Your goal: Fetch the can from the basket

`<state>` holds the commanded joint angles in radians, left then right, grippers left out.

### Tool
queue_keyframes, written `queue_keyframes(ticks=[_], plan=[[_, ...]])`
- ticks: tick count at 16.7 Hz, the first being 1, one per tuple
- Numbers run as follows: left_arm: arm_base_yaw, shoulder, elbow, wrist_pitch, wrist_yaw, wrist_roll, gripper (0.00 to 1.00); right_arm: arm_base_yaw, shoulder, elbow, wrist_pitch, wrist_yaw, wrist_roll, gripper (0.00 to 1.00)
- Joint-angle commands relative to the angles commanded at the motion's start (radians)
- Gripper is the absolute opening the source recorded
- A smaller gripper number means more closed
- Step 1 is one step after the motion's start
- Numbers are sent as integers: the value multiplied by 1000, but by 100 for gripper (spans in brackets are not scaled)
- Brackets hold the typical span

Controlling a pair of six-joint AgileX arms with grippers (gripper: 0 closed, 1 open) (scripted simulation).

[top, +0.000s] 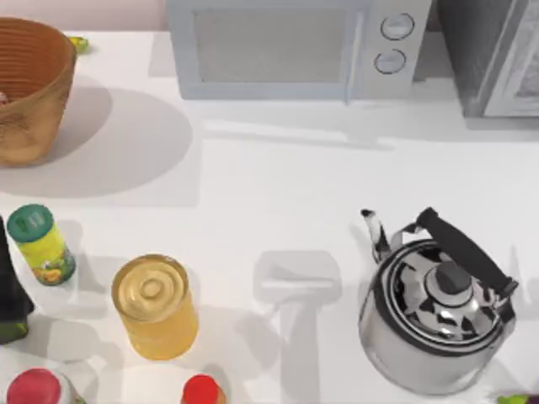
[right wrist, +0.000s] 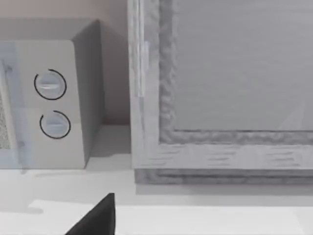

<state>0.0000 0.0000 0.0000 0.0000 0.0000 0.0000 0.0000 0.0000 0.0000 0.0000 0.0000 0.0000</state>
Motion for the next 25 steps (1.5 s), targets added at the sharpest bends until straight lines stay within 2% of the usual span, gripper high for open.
queue_keyframes(ticks=[5,11,17,25], plan=[[4,54,41,-38,-1,9,100,0,0,0,0,0,0,100],[19,424,333,-279,9,64,100,0,0,0,0,0,0,100],[41,991,857,-635,32,135,100,0,0,0,0,0,0,100],[89,1804,1749,-1114,61,200,100,0,0,0,0,0,0,100]])
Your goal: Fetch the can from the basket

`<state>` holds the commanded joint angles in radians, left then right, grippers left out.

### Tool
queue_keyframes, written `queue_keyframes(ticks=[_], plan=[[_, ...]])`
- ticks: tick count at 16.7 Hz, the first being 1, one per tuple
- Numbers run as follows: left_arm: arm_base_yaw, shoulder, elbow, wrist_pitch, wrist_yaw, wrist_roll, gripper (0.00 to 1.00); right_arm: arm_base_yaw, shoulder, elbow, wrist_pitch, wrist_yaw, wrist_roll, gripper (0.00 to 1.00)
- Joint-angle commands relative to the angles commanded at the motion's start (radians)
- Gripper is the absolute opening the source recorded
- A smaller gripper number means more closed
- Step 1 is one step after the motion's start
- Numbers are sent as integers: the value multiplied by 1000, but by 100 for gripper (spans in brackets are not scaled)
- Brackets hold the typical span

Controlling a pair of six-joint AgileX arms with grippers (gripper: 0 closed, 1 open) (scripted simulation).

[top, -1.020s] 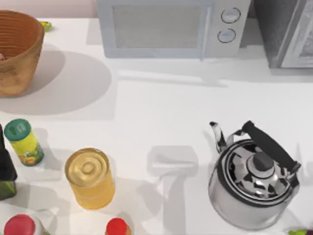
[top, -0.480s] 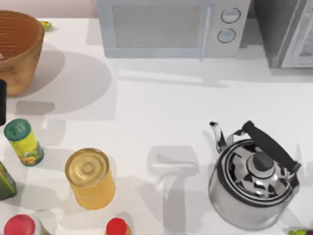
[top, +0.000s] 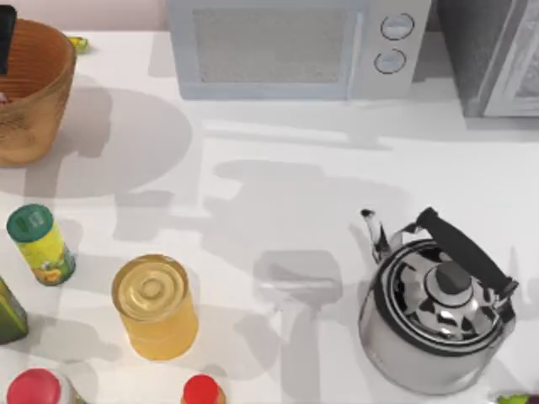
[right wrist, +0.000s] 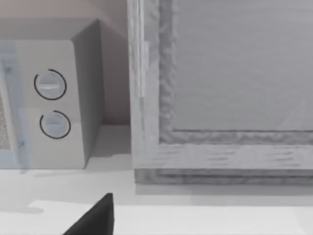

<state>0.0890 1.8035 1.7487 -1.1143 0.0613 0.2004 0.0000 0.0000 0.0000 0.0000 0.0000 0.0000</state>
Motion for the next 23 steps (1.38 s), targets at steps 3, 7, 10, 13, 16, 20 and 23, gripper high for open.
queue_keyframes(ticks=[3,7,10,13,16,20,23], plan=[[21,281,333,-155,8,9,100,0,0,0,0,0,0,100],[48,604,726,-326,15,11,100,0,0,0,0,0,0,100],[65,792,955,-422,19,8,100,0,0,0,0,0,0,100],[77,915,1102,-483,21,3,100,0,0,0,0,0,0,100],[82,959,1154,-505,21,0,100,0,0,0,0,0,0,100],[82,959,1154,-505,21,0,100,0,0,0,0,0,0,100],[76,956,1138,-492,21,-2,100,0,0,0,0,0,0,100]])
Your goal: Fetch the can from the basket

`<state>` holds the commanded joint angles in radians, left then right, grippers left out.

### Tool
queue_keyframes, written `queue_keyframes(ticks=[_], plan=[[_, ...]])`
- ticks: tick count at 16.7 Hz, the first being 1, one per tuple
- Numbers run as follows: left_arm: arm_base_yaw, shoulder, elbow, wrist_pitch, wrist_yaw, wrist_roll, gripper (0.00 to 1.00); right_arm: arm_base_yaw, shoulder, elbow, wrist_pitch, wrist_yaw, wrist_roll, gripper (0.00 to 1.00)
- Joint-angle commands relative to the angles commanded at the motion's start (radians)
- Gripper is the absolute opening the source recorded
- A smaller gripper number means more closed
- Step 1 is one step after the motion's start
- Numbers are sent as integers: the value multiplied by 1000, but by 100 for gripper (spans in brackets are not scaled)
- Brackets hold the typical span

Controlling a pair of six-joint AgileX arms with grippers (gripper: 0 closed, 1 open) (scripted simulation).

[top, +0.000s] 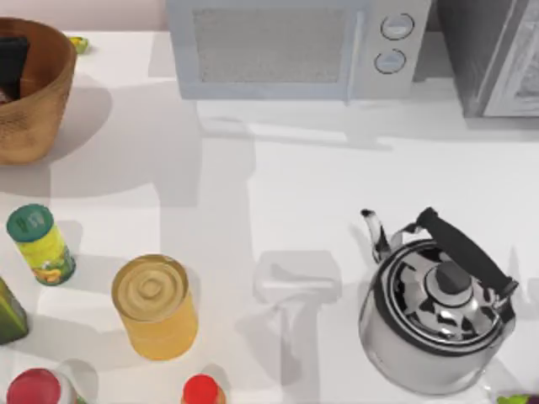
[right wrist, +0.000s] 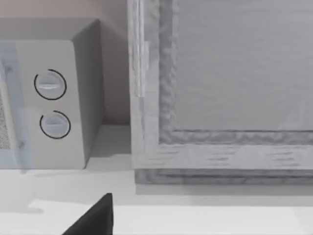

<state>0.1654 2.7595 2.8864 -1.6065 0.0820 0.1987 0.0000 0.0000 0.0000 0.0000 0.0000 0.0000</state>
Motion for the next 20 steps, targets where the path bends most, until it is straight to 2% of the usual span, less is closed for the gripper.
queue_keyframes(ticks=[11,17,20], plan=[[-2,-98,-401,304,-2,-7,100,0,0,0,0,0,0,100],[-1,-108,-443,336,-2,-6,100,0,0,0,0,0,0,100],[-1,-108,-443,336,-2,-6,77,0,0,0,0,0,0,100]])
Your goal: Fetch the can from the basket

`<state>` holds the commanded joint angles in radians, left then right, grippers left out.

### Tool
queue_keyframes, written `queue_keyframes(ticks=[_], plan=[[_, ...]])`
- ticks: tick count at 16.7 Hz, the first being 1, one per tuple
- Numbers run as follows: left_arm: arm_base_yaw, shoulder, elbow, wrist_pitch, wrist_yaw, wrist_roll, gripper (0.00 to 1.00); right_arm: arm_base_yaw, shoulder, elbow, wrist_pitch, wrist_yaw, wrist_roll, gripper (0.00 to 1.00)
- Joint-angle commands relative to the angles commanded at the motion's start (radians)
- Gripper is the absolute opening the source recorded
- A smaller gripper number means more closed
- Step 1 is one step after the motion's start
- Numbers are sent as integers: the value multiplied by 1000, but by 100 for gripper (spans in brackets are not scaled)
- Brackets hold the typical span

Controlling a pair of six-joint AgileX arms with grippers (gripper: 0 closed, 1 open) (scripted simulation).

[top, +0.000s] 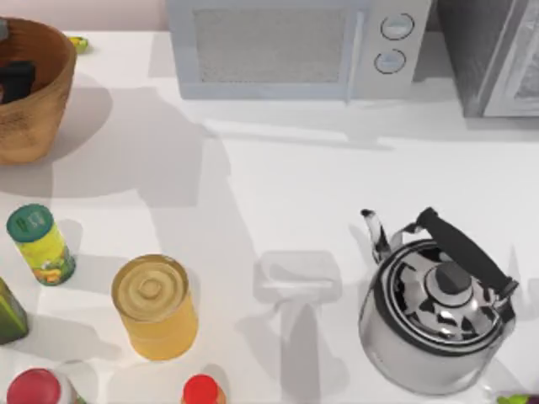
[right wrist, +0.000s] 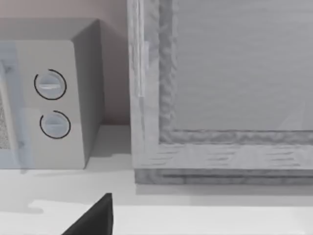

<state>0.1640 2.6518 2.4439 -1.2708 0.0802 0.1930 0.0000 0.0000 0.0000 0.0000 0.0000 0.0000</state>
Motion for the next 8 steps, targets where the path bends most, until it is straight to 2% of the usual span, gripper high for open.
queue_keyframes(ticks=[8], plan=[[0,0,0,0,0,0,17,0,0,0,0,0,0,100]])
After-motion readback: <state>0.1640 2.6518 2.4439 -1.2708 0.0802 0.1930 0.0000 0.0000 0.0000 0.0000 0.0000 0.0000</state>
